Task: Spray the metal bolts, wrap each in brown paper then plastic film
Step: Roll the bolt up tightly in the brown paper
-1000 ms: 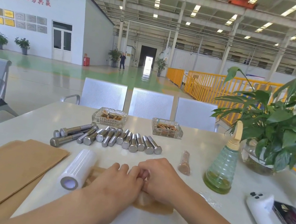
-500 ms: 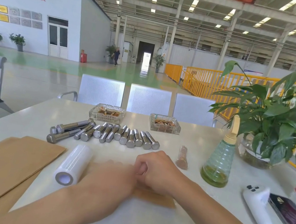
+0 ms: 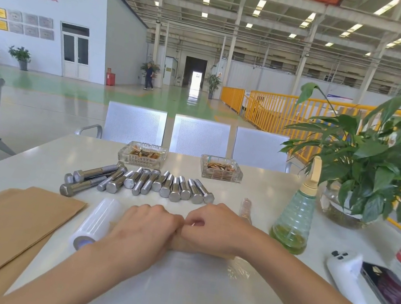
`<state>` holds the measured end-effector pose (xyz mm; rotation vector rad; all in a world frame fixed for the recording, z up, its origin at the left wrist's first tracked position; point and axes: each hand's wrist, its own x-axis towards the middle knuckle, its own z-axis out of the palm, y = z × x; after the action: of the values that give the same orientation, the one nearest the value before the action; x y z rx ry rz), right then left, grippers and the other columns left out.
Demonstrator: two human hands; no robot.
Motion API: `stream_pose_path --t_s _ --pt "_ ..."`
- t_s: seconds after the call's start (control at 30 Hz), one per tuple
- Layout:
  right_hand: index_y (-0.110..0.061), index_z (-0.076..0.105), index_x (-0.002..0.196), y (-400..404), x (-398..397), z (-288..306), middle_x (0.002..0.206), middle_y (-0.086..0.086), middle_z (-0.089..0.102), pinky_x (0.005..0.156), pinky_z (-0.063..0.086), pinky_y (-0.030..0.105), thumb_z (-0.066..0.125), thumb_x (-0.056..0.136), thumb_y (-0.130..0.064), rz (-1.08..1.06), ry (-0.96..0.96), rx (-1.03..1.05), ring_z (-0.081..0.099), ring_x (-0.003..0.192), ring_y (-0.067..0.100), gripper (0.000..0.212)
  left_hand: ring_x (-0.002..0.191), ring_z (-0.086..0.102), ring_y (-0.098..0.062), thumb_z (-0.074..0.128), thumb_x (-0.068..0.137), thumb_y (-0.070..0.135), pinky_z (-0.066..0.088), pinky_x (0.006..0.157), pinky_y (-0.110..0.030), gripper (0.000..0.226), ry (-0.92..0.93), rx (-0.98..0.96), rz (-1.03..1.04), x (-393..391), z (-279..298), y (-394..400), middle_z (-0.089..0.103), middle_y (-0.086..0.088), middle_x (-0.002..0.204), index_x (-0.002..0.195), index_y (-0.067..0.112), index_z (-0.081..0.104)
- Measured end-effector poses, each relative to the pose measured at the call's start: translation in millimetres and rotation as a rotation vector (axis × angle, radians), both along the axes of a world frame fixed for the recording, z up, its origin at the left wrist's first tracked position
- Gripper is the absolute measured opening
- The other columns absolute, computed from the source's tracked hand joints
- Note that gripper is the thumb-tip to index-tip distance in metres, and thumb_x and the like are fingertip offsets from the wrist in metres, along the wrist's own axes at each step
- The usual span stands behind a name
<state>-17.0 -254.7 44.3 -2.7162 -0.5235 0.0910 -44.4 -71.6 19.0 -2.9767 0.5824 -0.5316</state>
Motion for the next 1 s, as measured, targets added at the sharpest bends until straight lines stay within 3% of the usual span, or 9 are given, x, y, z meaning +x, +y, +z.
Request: stream_pose_path --t_s 0.07,0.13,0.2,0.27,0.4,0.6,0.83,0.93,1.0 --pt "-0.043 0.069 0.082 -1.8 -2.2 -1.0 0.075 -0.02 0.063 0.066 0.02 0.029 0.05 0.065 -0.071 0.01 0.025 -0.013 0.055 0.089 -0.004 0.038 0.086 0.057 -0.03 0.048 0.088 0.022 0.029 0.065 -0.036 0.022 0.003 -0.017 0.013 2.8 -3.1 -1.6 0.061 0.004 0.093 0.106 0.034 0.051" --pt "-0.044 0.07 0.097 -1.2 -3.3 -0.7 0.082 -0.018 0.059 0.077 0.023 0.036 0.061 0.077 -0.051 0.011 -0.003 -0.044 0.051 0.092 0.005 0.023 0.093 0.062 -0.031 0.048 0.091 0.025 0.033 0.066 -0.036 0.019 0.0 -0.046 0.015 7.1 -5.1 -2.2 0.065 0.003 0.099 0.108 0.033 0.052" --pt "-0.042 0.068 0.116 1.2 -2.0 -1.5 0.096 -0.014 0.06 0.078 0.021 0.036 0.061 0.087 -0.024 -0.025 -0.042 -0.034 0.048 0.1 0.011 0.035 0.095 0.063 -0.031 0.048 0.093 0.029 0.035 0.066 -0.035 0.019 -0.003 -0.063 0.008 13.5 -4.5 0.2 0.067 0.002 0.1 0.111 0.034 0.052" --pt "-0.042 0.067 0.12 4.9 -1.6 -1.6 0.103 -0.008 0.063 0.078 0.021 0.037 0.056 0.088 -0.015 -0.047 -0.073 -0.041 0.05 0.11 0.014 0.043 0.097 0.064 -0.03 0.048 0.094 0.027 0.039 0.067 -0.035 0.024 0.028 -0.087 -0.011 19.2 -2.6 4.5 0.067 0.002 0.102 0.115 0.038 0.053" --pt "-0.04 0.067 0.119 7.0 0.8 0.9 0.11 -0.005 0.066 0.091 0.033 0.043 0.052 0.087 -0.01 -0.02 -0.074 -0.074 0.05 0.118 0.016 0.047 0.093 0.063 -0.023 0.049 0.089 0.023 0.046 0.071 -0.033 0.034 0.178 -0.206 -0.077 30.1 3.7 15.2 0.065 0.009 0.093 0.116 0.04 0.06" --pt "-0.033 0.068 0.122 6.7 8.1 12.6 0.104 -0.002 0.062 0.086 0.052 0.034 0.057 0.089 -0.012 0.094 -0.022 -0.161 0.051 0.105 0.017 0.041 0.088 0.065 -0.022 0.055 0.085 0.024 0.054 0.073 -0.034 0.021 0.254 -0.17 -0.096 40.6 4.8 14.9 0.065 0.008 0.086 0.1 0.033 0.066" --pt "-0.031 0.061 0.082 -15.0 3.7 21.6 0.083 -0.014 0.049 0.053 0.038 0.025 0.07 0.085 -0.023 0.11 0.004 -0.275 0.048 0.072 0.001 0.012 0.084 0.061 -0.017 0.054 0.086 0.019 0.045 0.065 -0.031 0.021 0.172 -0.171 -0.146 37.4 1.0 17.6 0.059 0.013 0.077 0.097 0.032 0.067" --pt "-0.021 0.06 0.07 -25.3 1.9 19.4 0.077 -0.003 0.056 0.058 0.047 0.033 0.067 0.086 -0.019 0.093 -0.001 -0.244 0.056 0.073 0.017 0.018 0.089 0.062 -0.018 0.053 0.088 0.02 0.04 0.064 -0.03 0.024 0.141 -0.18 -0.151 33.4 0.1 17.9 0.055 0.015 0.078 0.101 0.036 0.065" --pt "-0.016 0.068 0.078 -31.3 0.8 16.5 0.081 0.003 0.063 0.07 0.054 0.041 0.066 0.087 -0.02 0.095 0.02 -0.19 0.061 0.08 0.024 0.01 0.092 0.062 -0.018 0.052 0.09 0.021 0.04 0.065 -0.031 0.023 0.131 -0.178 -0.149 30.4 -0.4 17.7 0.055 0.015 0.082 0.102 0.036 0.064"
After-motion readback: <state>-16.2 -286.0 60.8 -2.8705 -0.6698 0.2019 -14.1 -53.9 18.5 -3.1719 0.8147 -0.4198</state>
